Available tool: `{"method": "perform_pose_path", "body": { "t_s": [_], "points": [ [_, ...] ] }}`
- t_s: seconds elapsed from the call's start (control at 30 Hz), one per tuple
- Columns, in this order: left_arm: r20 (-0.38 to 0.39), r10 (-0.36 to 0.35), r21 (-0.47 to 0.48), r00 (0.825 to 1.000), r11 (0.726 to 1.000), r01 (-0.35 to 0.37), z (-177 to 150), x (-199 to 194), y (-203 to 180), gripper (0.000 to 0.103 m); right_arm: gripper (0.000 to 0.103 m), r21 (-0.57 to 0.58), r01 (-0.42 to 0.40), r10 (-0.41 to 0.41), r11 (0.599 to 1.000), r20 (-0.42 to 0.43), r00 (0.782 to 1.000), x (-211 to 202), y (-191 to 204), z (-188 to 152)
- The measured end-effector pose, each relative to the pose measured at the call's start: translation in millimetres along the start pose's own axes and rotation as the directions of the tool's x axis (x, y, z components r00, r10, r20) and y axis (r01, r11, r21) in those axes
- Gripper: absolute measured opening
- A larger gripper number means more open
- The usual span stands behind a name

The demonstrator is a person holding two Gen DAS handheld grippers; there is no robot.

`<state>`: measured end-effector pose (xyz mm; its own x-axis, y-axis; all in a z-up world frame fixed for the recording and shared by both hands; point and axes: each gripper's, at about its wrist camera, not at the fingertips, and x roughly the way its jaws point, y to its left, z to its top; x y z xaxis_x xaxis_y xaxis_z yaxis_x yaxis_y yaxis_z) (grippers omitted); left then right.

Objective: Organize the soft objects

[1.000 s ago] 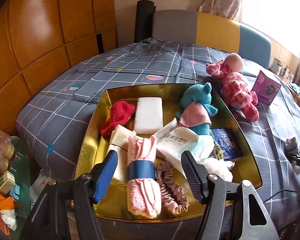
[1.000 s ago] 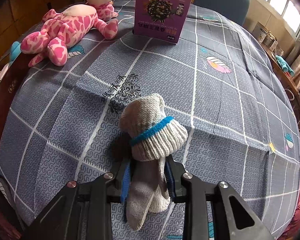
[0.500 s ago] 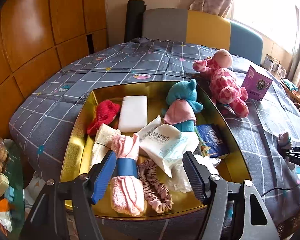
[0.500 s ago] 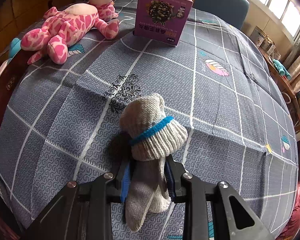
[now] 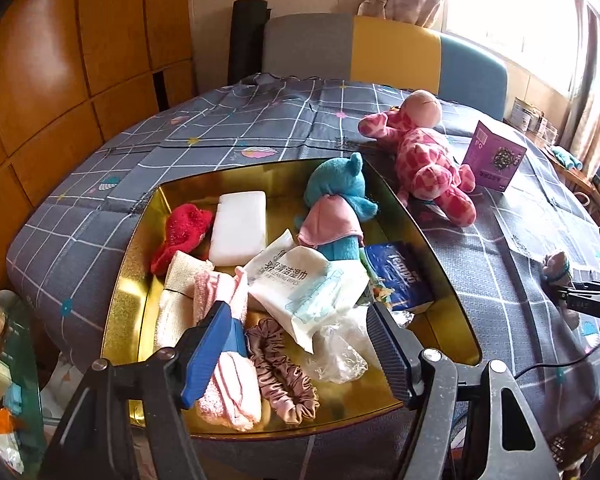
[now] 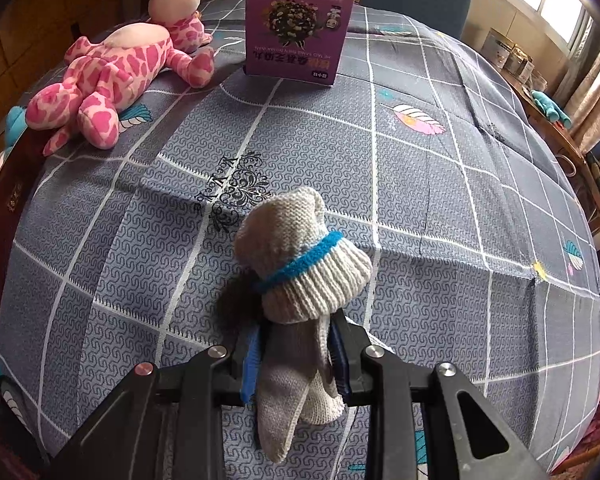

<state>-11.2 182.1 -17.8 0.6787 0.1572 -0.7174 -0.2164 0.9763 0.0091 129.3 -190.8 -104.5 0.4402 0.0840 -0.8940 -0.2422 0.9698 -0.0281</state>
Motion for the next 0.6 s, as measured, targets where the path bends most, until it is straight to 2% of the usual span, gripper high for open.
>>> {"method": "perform_pose_path", "body": {
  "t_s": [0.13, 0.2, 0.3, 0.37, 0.43, 0.5, 0.6],
  "points": [
    [0.009, 0.002, -0.007, 1.000, 1.000, -0.002, 1.0, -4.2, 2.9, 0.071, 0.027, 0.064, -0.060, 0.059, 0.996, 0.014, 0.998, -8.8, 0.6, 5.7],
    [0.013, 0.009, -0.024, 1.000, 1.000, -0.009, 2.0, -6.6, 9.8, 0.071, 0.027, 0.040, -0.075, 0.074, 0.996, 0.027, 0.997, -14.0, 10.7, 6.4],
    [0.017, 0.032, -0.061, 0.999, 0.998, -0.031, 4.0, -7.8, 24.4, 0.071, 0.027, -0.001, -0.074, 0.074, 0.997, -0.015, 0.997, -3.1, 26.1, 4.3],
    [0.019, 0.047, -0.099, 0.999, 0.994, -0.045, 5.3, -8.9, 36.8, 0.071, 0.027, -0.002, -0.048, 0.048, 0.999, 0.000, 0.999, -4.4, 30.5, 3.1],
    [0.023, 0.059, -0.129, 0.998, 0.990, -0.056, 6.8, -11.2, 48.1, 0.071, 0.026, 0.033, -0.074, 0.074, 0.997, 0.020, 0.997, -13.1, 31.2, 6.2],
    [0.029, 0.071, -0.167, 0.997, 0.984, -0.065, 8.3, -14.8, 61.0, 0.071, 0.026, 0.019, -0.091, 0.090, 0.996, 0.056, 0.994, -28.7, 41.7, 10.9],
    [0.037, 0.098, -0.200, 0.995, 0.976, -0.089, 9.7, -17.4, 74.8, 0.071, 0.026, -0.053, -0.168, 0.173, 0.984, 0.109, 0.979, -55.7, 74.6, 21.3]
  ]
}}
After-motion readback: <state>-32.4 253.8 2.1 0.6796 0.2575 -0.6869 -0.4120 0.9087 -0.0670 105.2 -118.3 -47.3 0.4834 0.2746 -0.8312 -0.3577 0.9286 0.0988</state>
